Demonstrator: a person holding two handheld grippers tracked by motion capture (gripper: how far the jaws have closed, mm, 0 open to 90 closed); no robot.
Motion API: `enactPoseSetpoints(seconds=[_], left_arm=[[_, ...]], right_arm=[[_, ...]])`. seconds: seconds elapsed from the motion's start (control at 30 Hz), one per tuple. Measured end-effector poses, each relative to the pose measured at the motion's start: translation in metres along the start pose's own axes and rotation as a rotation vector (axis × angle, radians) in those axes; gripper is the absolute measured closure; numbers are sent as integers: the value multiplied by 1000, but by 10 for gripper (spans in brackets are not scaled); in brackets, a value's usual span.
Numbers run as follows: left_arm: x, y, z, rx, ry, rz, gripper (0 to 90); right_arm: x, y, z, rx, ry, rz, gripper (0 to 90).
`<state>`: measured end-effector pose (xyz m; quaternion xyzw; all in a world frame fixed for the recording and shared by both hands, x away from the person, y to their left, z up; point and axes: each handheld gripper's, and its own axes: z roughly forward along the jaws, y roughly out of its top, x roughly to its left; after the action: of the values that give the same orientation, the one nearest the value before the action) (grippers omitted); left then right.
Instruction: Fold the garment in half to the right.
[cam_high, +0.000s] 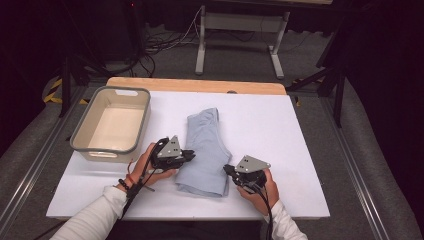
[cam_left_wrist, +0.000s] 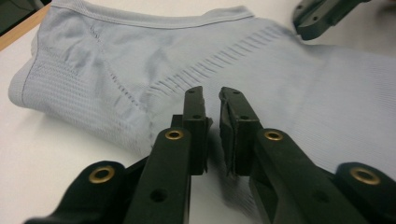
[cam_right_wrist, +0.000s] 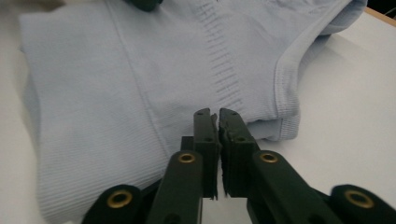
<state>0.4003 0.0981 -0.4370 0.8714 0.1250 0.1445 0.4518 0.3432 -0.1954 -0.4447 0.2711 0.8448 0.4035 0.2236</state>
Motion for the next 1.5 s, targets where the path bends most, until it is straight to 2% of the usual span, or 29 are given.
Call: enactPoseSetpoints(seconds=[0.1, 0.17, 0.2, 0.23, 0.33, 0.37, 0.4, 0.47, 0.5, 0.57, 0.67, 0.7, 0.8, 0.83, 0.9, 0.97, 1.13, 1.2, 1.23, 1.3, 1.37, 1.43, 1.5], left_arm=[[-9, -7, -14, -1, -40, -6, 766], [-16, -11, -21, -10, -69, -27, 685], [-16, -11, -21, -10, -69, -27, 643], [-24, -14, -24, -6, -82, -27, 643], [-36, -17, -29, 7, -95, -21, 519], [-40, -19, -30, 12, -101, -19, 494], [-45, -22, -29, 22, -103, -14, 477], [-48, -25, -27, 36, -119, -12, 450], [-51, -26, -26, 59, -101, 2, 445], [-52, -28, -25, 66, -84, 4, 482], [-53, -28, -25, 81, -63, 18, 495], [-53, -27, -27, 78, -57, 30, 531], [-49, -24, -33, 58, -73, 19, 563], [-48, -25, -34, 56, -88, 24, 651], [-47, -26, -33, 77, -101, 29, 703], [-48, -29, -31, 99, -114, 41, 800], [-48, -35, -22, 120, -137, 26, 851], [-48, -36, -20, 117, -146, 19, 868], [-47, -37, -19, 113, -156, 3, 872], [-46, -37, -19, 114, -167, -2, 884], [-47, -37, -18, 117, -183, -8, 890], [-48, -37, -17, 120, -191, -9, 892], [-49, -37, -18, 124, -187, -4, 893]], right_arm=[[4, 1, -3, -20, 42, 20, 793], [7, 0, -2, -11, 54, 32, 720], [7, 0, -2, -11, 54, 32, 720], [8, -1, -1, -4, 52, 40, 688], [5, -5, 4, 40, 70, 78, 580], [3, -7, 5, 45, 84, 96, 586], [2, -8, 6, 43, 98, 105, 670], [3, -7, 6, 47, 117, 98, 729], [4, -7, 6, 50, 115, 92, 772], [6, -6, 6, 56, 99, 65, 900], [7, -5, 5, 60, 90, 55, 900], [6, -5, 4, 57, 84, 51, 900], [2, -3, -3, 33, 64, 67, 900], [-1, -3, -5, 17, 54, 82, 900], [-3, -3, -8, 1, 48, 90, 900], [-2, -3, -9, -13, 45, 84, 900], [7, 0, -6, -50, 88, 33, 900], [12, 1, -2, -31, 96, 13, 900], [13, 1, 0, -25, 102, 6, 900], [18, -2, 6, 13, 110, -18, 900], [20, -4, 10, 38, 102, -47, 900], [18, -5, 11, 48, 98, -48, 900], [16, -5, 10, 66, 66, -63, 900]])
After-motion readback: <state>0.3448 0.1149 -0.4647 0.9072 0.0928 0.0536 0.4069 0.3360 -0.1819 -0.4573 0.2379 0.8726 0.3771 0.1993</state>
